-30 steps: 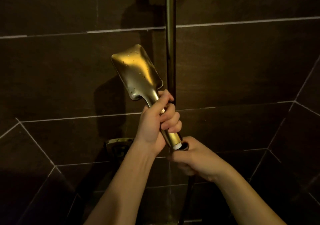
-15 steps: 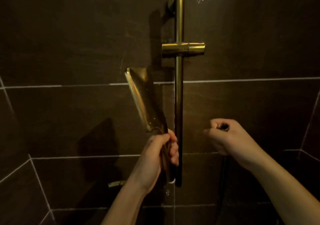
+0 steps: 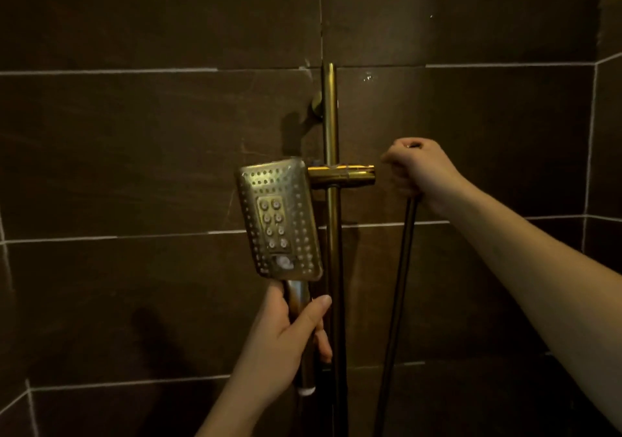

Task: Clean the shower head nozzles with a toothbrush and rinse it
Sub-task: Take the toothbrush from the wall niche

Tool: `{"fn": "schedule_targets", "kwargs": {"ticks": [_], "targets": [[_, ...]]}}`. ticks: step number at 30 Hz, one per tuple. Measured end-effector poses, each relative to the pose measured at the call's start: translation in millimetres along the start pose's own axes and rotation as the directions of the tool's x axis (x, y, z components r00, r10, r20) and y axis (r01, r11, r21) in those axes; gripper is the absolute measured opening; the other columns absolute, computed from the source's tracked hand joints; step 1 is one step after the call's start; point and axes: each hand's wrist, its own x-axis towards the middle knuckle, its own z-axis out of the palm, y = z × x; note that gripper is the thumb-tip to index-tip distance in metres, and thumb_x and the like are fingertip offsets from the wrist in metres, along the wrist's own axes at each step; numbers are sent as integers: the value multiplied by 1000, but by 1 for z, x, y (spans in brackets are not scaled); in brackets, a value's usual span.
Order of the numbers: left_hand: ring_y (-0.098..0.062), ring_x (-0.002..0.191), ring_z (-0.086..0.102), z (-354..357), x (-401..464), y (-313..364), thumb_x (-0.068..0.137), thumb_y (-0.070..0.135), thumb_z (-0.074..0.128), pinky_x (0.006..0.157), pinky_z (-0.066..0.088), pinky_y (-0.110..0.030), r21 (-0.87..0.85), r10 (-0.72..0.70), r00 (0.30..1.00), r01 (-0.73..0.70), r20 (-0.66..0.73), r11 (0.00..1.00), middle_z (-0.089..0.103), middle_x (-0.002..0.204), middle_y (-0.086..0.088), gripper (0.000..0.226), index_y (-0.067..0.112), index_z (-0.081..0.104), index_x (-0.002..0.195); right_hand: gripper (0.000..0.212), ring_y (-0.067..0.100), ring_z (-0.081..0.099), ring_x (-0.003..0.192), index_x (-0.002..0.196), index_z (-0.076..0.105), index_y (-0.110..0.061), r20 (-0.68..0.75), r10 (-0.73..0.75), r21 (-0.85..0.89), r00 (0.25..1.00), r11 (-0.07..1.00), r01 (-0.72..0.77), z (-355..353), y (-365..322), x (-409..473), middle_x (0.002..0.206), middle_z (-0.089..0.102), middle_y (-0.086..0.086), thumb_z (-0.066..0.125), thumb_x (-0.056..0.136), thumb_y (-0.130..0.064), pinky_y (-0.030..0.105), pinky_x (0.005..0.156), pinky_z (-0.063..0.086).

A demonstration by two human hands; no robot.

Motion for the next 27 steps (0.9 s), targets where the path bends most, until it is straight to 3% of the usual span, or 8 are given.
{"fn": "schedule_targets", "kwargs": {"ticks": [5,11,15,19,23,27], "targets": [[-26,59,67,5,22,20,98,15,59,60,62,-40,26,68,995,-67,-72,997,67,75,-6,18,13,50,113,34,12,34,46,55,49,-25,-38,-23,7,999,1000,24,-3,-12,29,53,39,-6,58,86,-15,26,41,28],[-28,52,66,5,48,30,99,16,59,53,59,-41,53,122,983,-116,-134,992,66,64,-6,15,20,50,111,30,12,36,47,60,51,-24,-34,8,3,999,1000,-8,5,-15,50,55,40,-5,57,88,-16,26,43,29],[-28,55,67,8,60,35,100,14,56,55,61,-39,73,148,982,-140,-113,987,66,63,-5,13,21,51,110,30,11,33,40,61,49,-21,-17,27,108,999,994,-25,12,-15,65,50,37,-5,56,88,-10,22,36,26],[-22,45,57,9,66,36,99,16,59,43,52,-35,28,140,981,-137,-137,990,63,64,-3,10,16,53,107,26,9,31,40,70,46,-20,66,15,175,998,984,-27,17,-15,74,53,34,-5,57,92,-14,21,35,25],[-21,42,55,10,69,38,95,18,63,39,46,-30,-92,96,979,-114,-181,989,69,71,-1,15,16,55,107,26,11,34,50,70,44,-19,153,30,220,988,974,-64,24,-12,77,59,35,-2,55,93,-12,24,46,28],[-22,40,51,6,69,38,92,20,68,39,44,-29,-86,105,981,-120,-162,989,64,63,-14,19,13,57,106,17,14,42,58,79,48,-14,218,24,231,976,970,-75,27,-7,78,66,43,2,55,95,-14,29,56,37]]}}
